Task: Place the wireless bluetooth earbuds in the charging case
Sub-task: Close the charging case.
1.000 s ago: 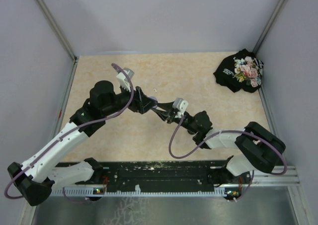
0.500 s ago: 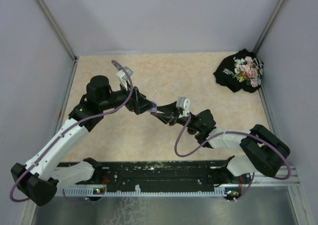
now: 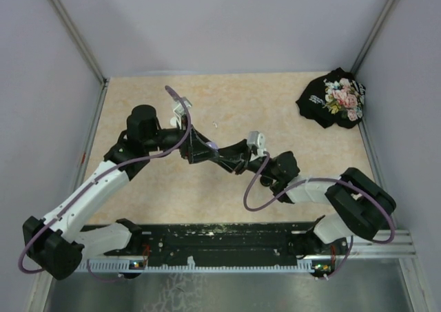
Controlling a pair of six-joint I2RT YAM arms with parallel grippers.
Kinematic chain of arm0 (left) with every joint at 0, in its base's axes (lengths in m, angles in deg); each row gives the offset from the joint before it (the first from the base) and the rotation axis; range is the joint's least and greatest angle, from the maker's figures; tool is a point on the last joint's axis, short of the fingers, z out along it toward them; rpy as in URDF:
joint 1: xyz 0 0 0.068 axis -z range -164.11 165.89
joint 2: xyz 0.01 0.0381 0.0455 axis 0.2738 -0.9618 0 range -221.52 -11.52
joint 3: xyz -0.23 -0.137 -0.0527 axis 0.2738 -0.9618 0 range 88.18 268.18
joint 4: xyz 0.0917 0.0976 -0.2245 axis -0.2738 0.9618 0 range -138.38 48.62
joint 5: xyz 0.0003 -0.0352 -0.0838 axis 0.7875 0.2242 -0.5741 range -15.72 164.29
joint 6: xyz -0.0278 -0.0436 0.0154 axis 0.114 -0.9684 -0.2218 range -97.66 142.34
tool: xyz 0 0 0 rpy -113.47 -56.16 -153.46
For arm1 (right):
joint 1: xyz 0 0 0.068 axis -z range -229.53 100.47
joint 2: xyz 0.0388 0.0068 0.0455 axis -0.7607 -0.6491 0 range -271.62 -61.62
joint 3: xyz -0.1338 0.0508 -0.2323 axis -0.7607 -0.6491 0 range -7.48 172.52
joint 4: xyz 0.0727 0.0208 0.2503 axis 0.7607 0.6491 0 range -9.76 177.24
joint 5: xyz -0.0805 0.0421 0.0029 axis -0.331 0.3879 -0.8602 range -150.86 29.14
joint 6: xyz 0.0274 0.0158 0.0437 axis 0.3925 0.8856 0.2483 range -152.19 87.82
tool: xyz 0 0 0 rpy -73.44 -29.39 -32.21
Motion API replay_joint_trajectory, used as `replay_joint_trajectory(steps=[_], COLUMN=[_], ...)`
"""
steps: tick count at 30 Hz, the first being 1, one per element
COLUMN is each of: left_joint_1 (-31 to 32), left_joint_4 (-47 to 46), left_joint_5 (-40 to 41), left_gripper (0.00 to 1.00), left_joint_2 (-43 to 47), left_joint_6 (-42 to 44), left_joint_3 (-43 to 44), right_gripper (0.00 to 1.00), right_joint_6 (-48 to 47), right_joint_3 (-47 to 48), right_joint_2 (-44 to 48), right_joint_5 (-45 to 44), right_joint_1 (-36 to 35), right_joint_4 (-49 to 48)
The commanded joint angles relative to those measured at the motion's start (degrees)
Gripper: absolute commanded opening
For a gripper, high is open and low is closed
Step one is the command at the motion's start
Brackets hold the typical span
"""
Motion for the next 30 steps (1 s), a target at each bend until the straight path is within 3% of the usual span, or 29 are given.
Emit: replay_joint_trajectory(steps=[1,8,13,17,21,27,30], left_joint_1=[-0.3,-0.3,-0.6,-0.7,-0.9,-1.6,-2.6], left_joint_4=[-6.0,-3.9,6.5,14.8,17.1,17.3,16.1], left_joint_5=[-6.1,-4.6,7.7,25.8,41.0,56.6,59.7], left_gripper=[0.84,0.84,0.85,0.88,0.94,1.0,1.0], left_joint_2=[1.3,2.8,3.7,4.8,7.2,9.3,9.9], left_joint_6=[-1.4,1.1,7.3,12.6,16.8,20.6,20.6], left_joint_3=[0.2,0.9,4.3,6.4,4.8,0.5,-1.7], right_gripper=[0.0,0.0,0.0,0.0,0.0,0.0,0.0], right_joint_6=[3.7,4.3,6.9,6.2,5.1,8.6,10.1], right_joint_3=[2.1,2.3,2.1,3.9,6.6,8.2,8.8], right_joint_2=[-1.5,-1.7,-0.1,3.8,8.3,12.8,14.8], right_joint_5=[2.1,2.0,1.5,-2.1,-5.9,-7.9,-9.2], right_joint_1=[0.8,1.2,2.9,4.0,5.9,12.4,15.2], right_joint_4=[-4.4,-1.1,3.6,19.7,37.4,55.5,62.7])
